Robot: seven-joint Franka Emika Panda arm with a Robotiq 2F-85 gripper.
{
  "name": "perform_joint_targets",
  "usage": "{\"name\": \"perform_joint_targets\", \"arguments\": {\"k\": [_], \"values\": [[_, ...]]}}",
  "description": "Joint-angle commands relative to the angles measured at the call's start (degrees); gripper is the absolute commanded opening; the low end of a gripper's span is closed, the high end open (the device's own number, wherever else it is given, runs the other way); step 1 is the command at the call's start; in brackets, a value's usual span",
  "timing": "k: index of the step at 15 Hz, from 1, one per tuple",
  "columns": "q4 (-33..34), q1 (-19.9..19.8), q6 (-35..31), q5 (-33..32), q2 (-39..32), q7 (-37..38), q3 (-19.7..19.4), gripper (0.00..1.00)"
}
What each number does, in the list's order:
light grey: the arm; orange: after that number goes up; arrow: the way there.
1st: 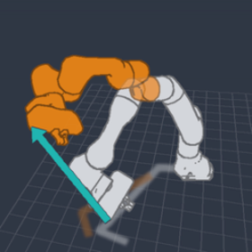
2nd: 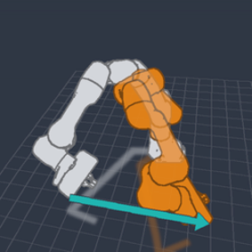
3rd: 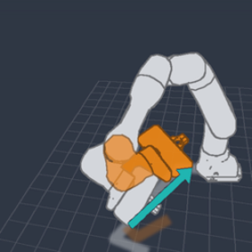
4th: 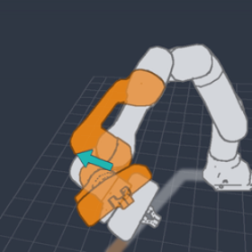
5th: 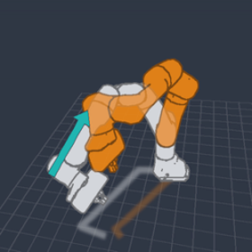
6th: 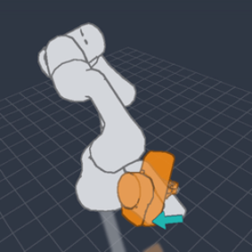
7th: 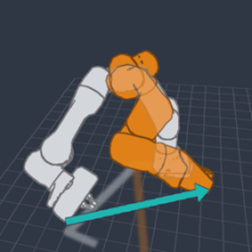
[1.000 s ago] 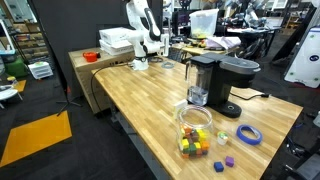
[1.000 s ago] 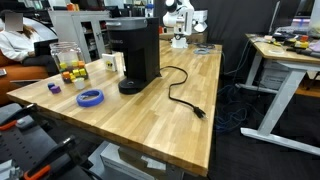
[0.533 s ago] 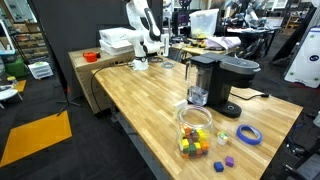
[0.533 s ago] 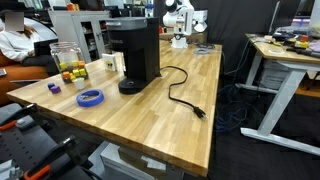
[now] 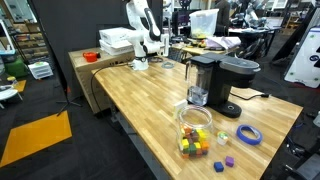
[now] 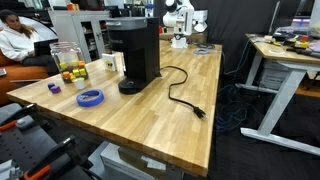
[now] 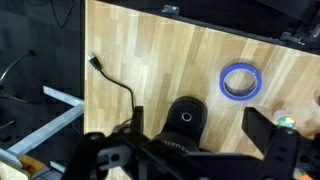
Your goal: Open the coffee maker chamber, place the coffee pod inside the chamber
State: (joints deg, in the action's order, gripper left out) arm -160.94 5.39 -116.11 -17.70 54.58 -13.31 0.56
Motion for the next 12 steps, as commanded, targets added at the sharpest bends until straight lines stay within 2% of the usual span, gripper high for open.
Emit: {"name": "perform_joint_targets", "arguments": {"k": [1, 9, 12], "values": [[0.2, 0.1, -0.6, -0.7, -0.5, -0.3, 0.3, 1.00], [0.6, 0.8, -1.2, -1.0, -1.9, -1.4, 0.7, 1.00], [0.4, 2.6, -5.3, -2.2, -2.1, -3.4, 0.7, 1.00]]}}
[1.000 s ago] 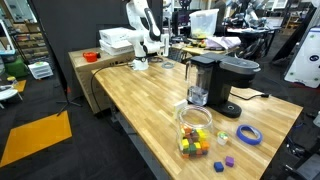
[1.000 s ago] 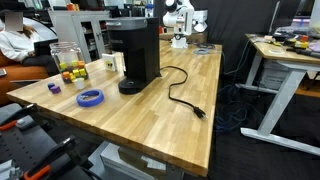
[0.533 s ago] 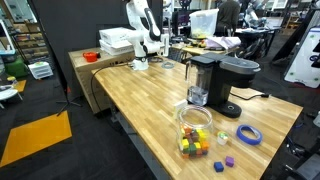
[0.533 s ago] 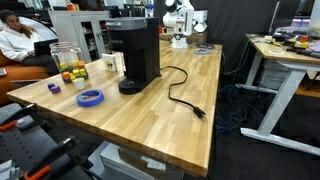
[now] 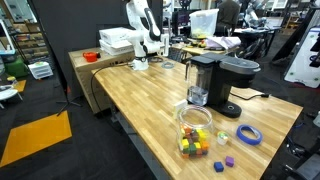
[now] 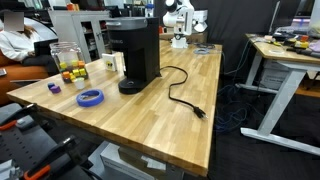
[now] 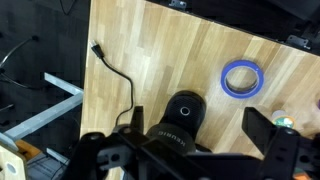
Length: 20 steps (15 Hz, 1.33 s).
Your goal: Open the coffee maker chamber, place the coffee pod inside the chamber
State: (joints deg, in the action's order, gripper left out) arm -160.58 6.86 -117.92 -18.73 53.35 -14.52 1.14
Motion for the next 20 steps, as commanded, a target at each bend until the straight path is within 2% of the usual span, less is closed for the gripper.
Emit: {"name": "perform_joint_targets", "arguments": {"k": [1, 5, 6, 7, 8, 16, 20], "values": [[0.1, 1.7, -5.0, -1.6, -1.2, -2.9, 0.2, 1.00], [0.1, 1.8, -8.3, -3.5, -3.8, -4.4, 1.0, 1.00], [0.1, 1.2, -8.2, -3.8, -4.7, -3.6, 1.3, 1.00], [0.1, 2.3, -7.7, -1.3, -5.4, -3.4, -0.1, 1.00], [0.1, 2.1, -6.6, -1.9, -3.9, -3.3, 0.8, 1.00], [0.3, 2.1, -6.5, -1.8, -4.1, -3.2, 0.8, 1.00], [0.3, 1.7, -10.6, -3.8, -5.0, -3.1, 1.4, 1.00]]}}
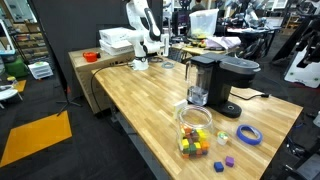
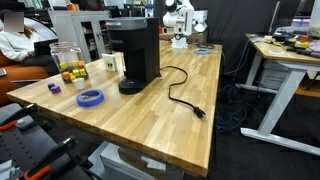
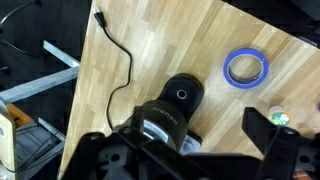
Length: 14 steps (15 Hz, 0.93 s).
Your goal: Open the coffee maker chamber, place the coffee pod inside the chamber
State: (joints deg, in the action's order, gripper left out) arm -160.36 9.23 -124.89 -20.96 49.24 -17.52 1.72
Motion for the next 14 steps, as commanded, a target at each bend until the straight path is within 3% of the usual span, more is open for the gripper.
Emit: {"name": "perform_joint_targets", "arguments": {"k": [1, 4, 7, 14], "values": [[0.1, -0.2, -5.8, -1.6, -1.1, -0.8, 0.5, 1.00], [0.1, 0.6, -9.9, -1.5, -2.2, -3.5, -0.1, 1.00], [0.1, -0.5, -8.9, -4.7, -3.2, -7.6, 0.8, 1.00], [0.2, 0.1, -8.4, -4.4, -3.1, -6.6, 0.5, 1.00]]}}
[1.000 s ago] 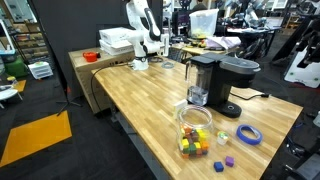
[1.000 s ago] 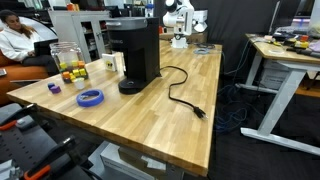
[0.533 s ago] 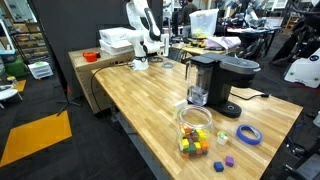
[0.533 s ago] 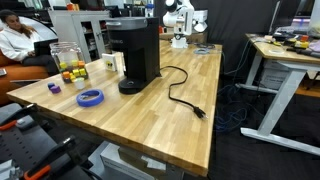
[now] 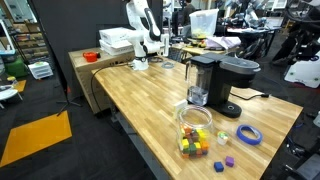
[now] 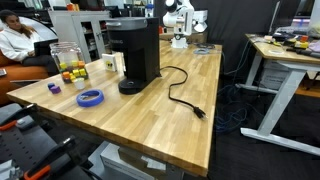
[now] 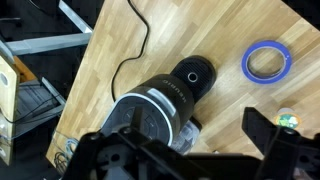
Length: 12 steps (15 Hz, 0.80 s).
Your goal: Open the coffee maker chamber, place the coffee pod inside the chamber
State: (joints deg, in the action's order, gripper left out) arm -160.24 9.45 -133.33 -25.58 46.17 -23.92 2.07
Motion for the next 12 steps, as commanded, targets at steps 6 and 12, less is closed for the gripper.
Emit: {"name": "perform_joint_targets", "arguments": {"k": [6, 12], "values": [[0.1, -0.2, 0.1, 0.2, 0.0, -0.2, 0.2, 1.00], [0.3, -1.2, -7.5, -7.9, -0.5, -1.0, 2.9, 1.00]]}}
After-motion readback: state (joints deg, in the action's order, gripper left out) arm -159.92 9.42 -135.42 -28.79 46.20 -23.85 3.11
